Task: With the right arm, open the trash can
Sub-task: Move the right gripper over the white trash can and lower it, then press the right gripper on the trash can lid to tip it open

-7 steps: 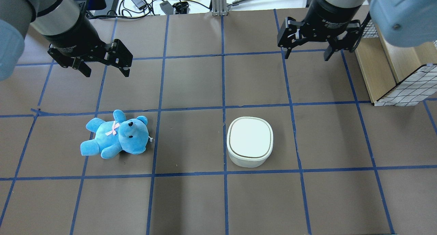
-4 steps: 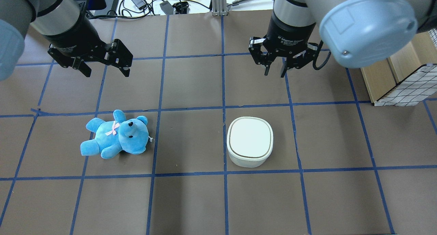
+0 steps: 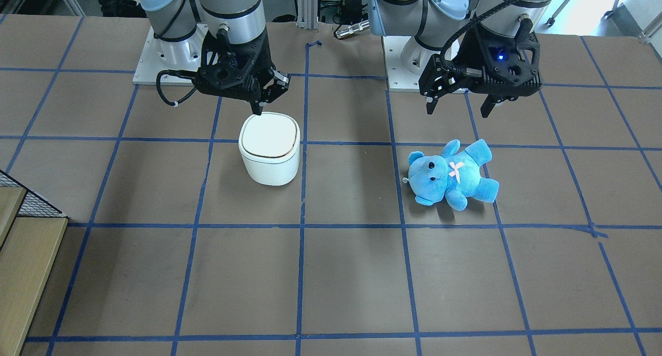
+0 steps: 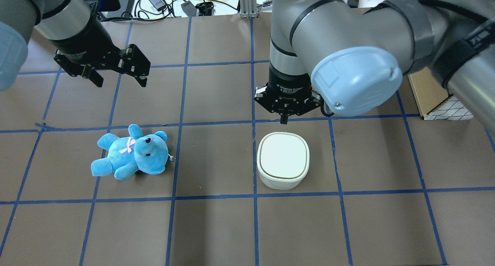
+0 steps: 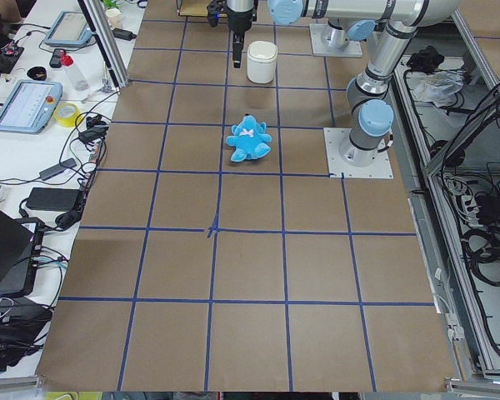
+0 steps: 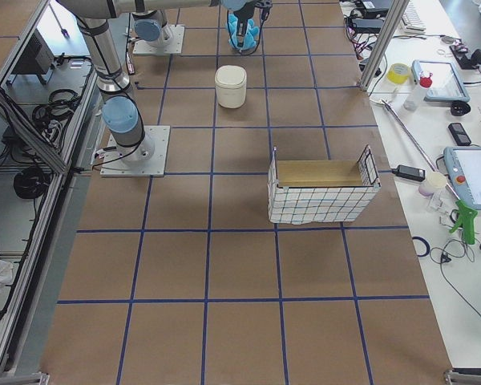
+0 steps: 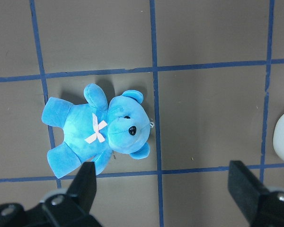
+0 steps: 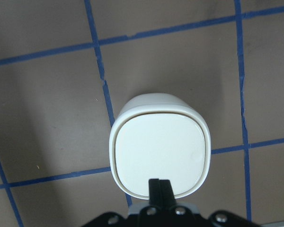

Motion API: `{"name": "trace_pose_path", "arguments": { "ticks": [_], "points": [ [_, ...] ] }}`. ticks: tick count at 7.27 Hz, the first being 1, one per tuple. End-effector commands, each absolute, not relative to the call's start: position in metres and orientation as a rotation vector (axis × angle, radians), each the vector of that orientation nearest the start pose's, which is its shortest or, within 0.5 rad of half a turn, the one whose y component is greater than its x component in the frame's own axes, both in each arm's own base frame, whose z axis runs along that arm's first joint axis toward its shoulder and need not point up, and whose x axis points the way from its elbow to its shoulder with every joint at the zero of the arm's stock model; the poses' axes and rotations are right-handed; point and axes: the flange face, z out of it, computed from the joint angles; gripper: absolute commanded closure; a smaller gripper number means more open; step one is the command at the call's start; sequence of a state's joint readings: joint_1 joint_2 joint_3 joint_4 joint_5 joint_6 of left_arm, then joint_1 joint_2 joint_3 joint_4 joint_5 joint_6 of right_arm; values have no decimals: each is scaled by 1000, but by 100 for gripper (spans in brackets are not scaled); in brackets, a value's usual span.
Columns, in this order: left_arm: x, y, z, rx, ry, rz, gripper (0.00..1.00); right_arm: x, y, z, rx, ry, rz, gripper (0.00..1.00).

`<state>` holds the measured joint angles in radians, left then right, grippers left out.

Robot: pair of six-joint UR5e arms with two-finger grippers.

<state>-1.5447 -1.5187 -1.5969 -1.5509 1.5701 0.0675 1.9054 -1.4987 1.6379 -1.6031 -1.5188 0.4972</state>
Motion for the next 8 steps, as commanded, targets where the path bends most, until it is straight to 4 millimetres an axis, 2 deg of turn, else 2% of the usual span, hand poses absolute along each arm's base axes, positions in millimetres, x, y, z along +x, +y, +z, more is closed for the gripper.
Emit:
{"name": "trace_pose_path", "arguments": {
  "ticks": [1,5,8],
  "points": [
    [-121,-477,503,65,3139,-75,0,290,-421,383,277,3140,322,100],
    [-121,-477,502,65,3138,-72,0,264,-420,349,364,3155,418,100],
    [-121,-477,502,65,3138,-72,0,259,-418,329,390,3164,367,100]
  ]
}}
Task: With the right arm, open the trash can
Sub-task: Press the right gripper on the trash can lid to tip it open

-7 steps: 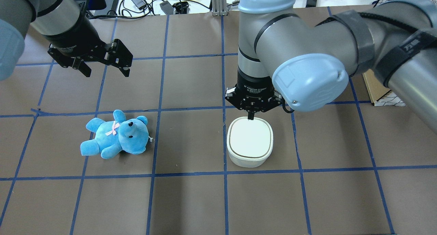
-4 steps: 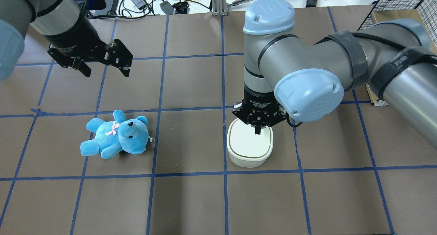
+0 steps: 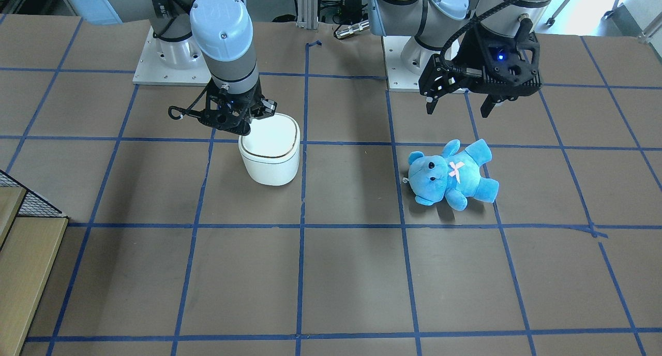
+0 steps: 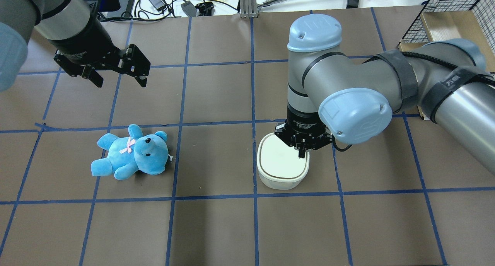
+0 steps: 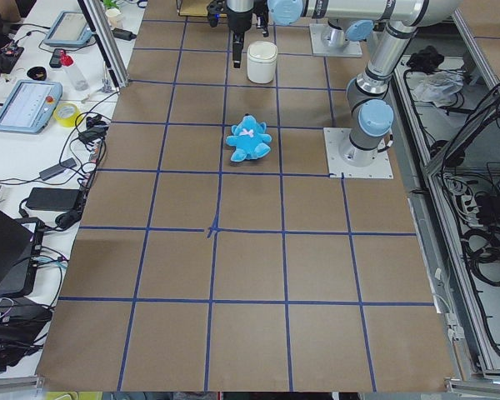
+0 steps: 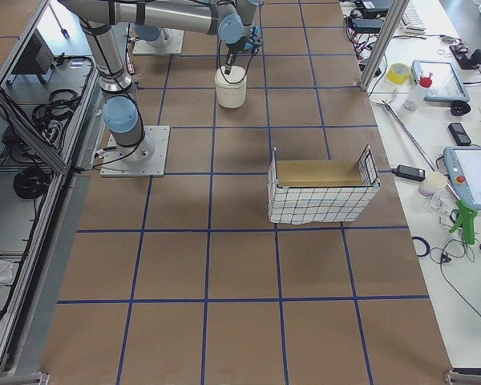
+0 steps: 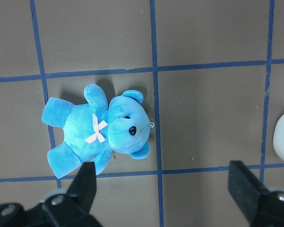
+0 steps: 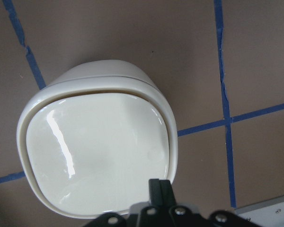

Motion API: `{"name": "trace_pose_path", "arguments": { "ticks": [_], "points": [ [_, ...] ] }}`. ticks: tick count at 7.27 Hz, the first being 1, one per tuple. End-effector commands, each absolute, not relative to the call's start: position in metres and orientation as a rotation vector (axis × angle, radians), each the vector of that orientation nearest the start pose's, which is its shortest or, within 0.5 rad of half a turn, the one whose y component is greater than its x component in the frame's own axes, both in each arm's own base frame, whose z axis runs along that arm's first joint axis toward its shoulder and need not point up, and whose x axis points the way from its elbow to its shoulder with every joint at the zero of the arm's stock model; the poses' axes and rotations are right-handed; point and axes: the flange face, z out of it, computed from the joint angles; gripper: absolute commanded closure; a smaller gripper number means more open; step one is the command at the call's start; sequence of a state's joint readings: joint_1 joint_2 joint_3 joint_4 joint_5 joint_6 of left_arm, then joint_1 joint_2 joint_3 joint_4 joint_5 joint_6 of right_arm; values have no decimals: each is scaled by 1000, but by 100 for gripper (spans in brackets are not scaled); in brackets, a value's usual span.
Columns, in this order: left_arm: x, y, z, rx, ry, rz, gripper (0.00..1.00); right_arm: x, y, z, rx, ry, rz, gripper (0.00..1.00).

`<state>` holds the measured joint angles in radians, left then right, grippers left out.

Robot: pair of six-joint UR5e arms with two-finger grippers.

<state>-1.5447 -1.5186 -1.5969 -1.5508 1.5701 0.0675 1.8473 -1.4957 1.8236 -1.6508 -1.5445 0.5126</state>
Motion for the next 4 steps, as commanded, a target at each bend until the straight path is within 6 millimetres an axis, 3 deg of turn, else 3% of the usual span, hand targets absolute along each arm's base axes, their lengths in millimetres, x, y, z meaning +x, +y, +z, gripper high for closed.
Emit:
{"name": "trace_pose_path", "arguments": {
  "ticks": [1,4],
  "points": [
    [-121,-477,502,65,3138,-72,0,262,-418,327,385,3149,348,100],
    [-121,-477,502,65,3138,-72,0,266,-423,321,381,3136,340,100]
  ]
}}
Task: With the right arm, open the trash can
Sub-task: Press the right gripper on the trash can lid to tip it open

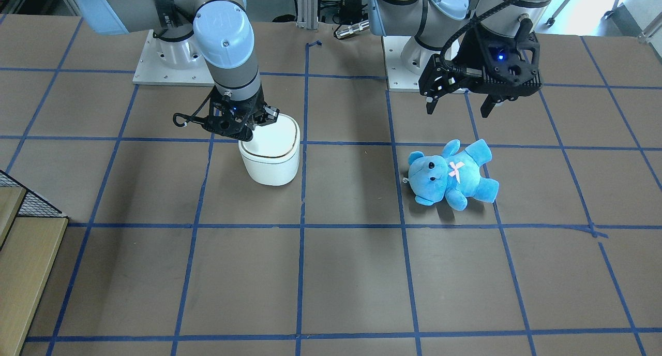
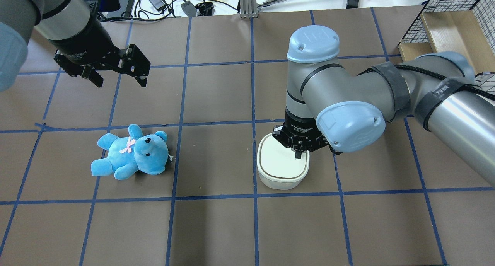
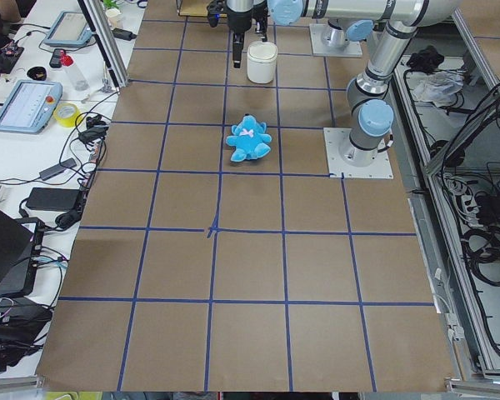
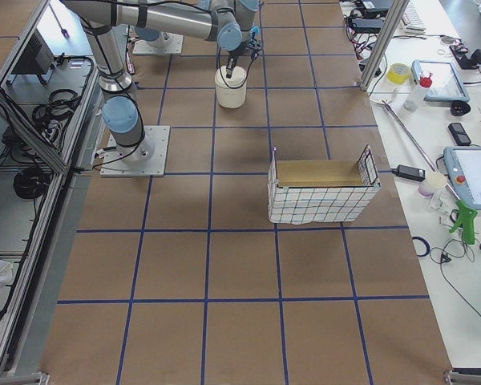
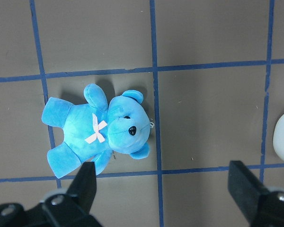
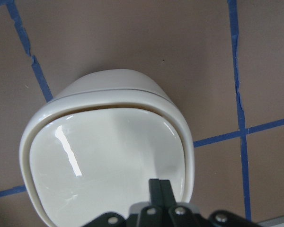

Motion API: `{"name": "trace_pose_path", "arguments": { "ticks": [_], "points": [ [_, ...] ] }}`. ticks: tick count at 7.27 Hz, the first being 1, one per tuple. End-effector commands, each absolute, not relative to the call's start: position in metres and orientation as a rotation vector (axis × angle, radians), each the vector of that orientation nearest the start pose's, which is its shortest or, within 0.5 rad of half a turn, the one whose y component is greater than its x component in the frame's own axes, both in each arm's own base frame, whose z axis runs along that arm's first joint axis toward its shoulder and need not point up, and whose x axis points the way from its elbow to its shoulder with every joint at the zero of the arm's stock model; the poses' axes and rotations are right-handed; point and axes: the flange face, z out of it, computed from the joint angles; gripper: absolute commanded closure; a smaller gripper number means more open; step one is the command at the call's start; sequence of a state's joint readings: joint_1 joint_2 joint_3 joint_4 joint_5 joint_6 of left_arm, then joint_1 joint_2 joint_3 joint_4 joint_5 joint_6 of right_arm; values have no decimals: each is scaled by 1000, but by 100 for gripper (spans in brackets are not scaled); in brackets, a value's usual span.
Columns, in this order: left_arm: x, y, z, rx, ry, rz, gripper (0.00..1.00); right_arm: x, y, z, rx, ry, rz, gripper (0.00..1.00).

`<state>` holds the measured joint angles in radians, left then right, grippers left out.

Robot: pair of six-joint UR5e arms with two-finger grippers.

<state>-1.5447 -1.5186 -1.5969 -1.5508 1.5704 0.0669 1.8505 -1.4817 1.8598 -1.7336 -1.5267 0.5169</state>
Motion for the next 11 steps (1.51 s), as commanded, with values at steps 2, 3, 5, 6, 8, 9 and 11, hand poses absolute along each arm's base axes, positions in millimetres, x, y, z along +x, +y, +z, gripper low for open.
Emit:
{"name": "trace_pose_path", "arguments": {
  "ticks": [2,3,5,6,8,9,11],
  "points": [
    [-121,-477,502,65,3138,-72,0,265,-421,313,379,3141,360,100],
    [-121,-477,502,65,3138,-72,0,265,-418,303,381,3144,395,100],
    [-121,-477,502,65,3138,-72,0,264,-418,302,381,3144,396,100],
    [-121,-477,502,65,3138,-72,0,265,-421,307,382,3143,381,100],
    [-121,-477,502,65,3138,-72,0,269,-425,327,386,3123,352,100],
    [-121,-477,502,65,3138,-72,0,272,-429,344,393,3106,380,100],
    [-121,-477,502,65,3138,-72,0,274,-441,395,406,3110,395,100]
  ]
}}
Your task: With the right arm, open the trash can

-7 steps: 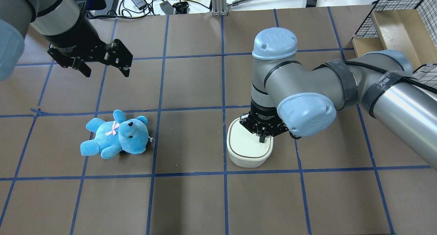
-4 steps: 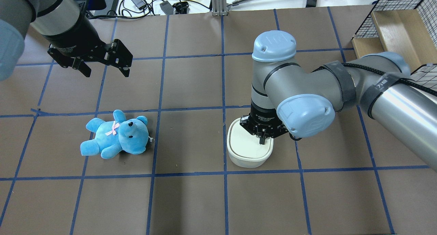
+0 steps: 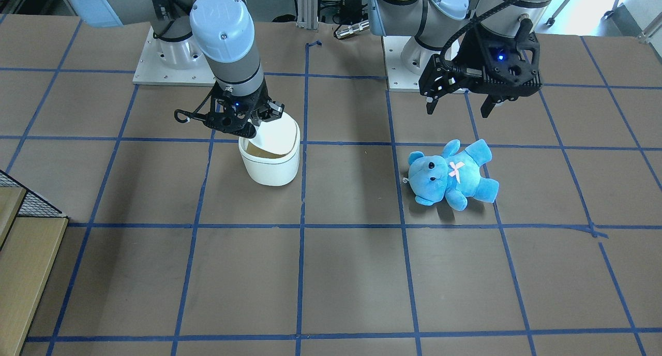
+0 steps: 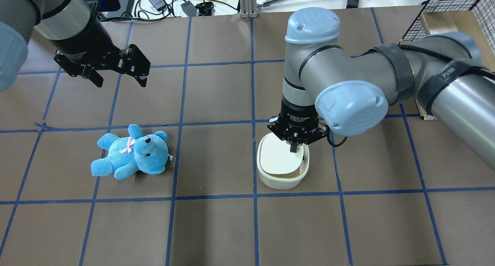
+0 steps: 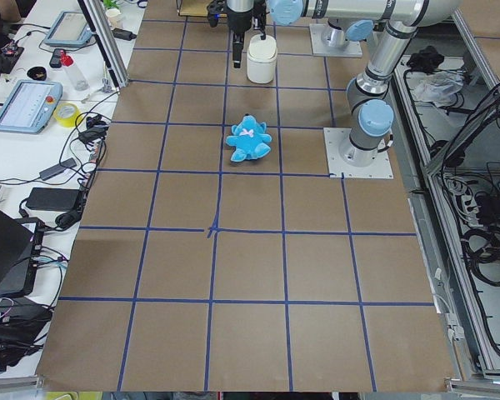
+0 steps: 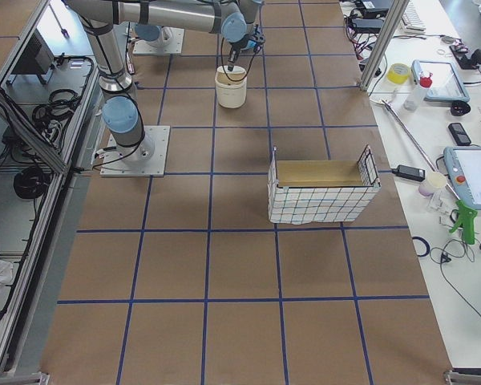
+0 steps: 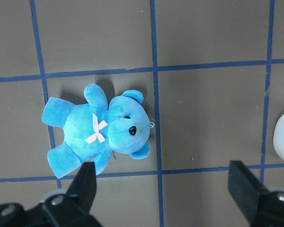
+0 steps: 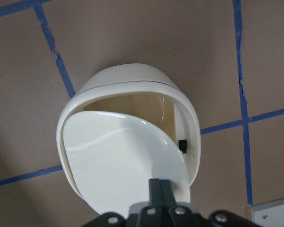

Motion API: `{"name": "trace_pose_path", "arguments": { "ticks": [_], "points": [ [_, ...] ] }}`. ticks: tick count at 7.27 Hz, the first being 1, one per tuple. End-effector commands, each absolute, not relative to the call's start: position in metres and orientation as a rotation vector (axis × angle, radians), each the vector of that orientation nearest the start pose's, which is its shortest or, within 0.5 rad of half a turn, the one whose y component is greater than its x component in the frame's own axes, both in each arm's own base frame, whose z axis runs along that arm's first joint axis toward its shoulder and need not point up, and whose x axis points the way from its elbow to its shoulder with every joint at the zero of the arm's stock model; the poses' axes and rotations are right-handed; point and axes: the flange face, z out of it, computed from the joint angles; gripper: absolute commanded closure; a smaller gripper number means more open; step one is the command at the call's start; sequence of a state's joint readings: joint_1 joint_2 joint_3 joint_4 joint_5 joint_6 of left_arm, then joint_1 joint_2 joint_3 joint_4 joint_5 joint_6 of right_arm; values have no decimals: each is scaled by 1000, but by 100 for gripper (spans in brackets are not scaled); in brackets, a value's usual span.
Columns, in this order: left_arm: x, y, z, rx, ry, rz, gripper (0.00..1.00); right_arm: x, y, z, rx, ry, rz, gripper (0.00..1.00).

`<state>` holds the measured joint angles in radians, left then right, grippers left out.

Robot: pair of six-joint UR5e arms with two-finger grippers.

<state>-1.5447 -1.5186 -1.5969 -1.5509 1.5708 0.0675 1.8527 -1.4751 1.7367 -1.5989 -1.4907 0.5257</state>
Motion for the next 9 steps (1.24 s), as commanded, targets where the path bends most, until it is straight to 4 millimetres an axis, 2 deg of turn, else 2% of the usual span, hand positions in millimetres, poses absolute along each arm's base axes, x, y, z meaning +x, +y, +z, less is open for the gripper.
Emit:
{"name": "trace_pose_path", "arguments": {
  "ticks": [1,2,3,4,5,6,7,8,9],
  "points": [
    [-121,-477,502,65,3138,-72,0,274,-448,420,409,3113,368,100],
    [-121,-477,502,65,3138,-72,0,270,-455,436,421,3114,339,100],
    [-121,-477,502,65,3138,-72,0,265,-461,449,409,3154,276,95],
    [-121,-477,502,65,3138,-72,0,260,-467,459,374,3181,229,80],
    [-121,-477,502,65,3138,-72,0,248,-474,471,272,3226,171,60],
    [-121,-477,502,65,3138,-72,0,224,-488,486,170,3257,122,46],
    [-121,-477,502,65,3138,-72,0,201,-498,497,143,3258,96,32],
    [-121,-477,502,65,3138,-72,0,181,-508,504,110,3256,75,6],
    [-121,-477,502,65,3138,-72,0,167,-513,507,80,3250,73,0]
  ]
}}
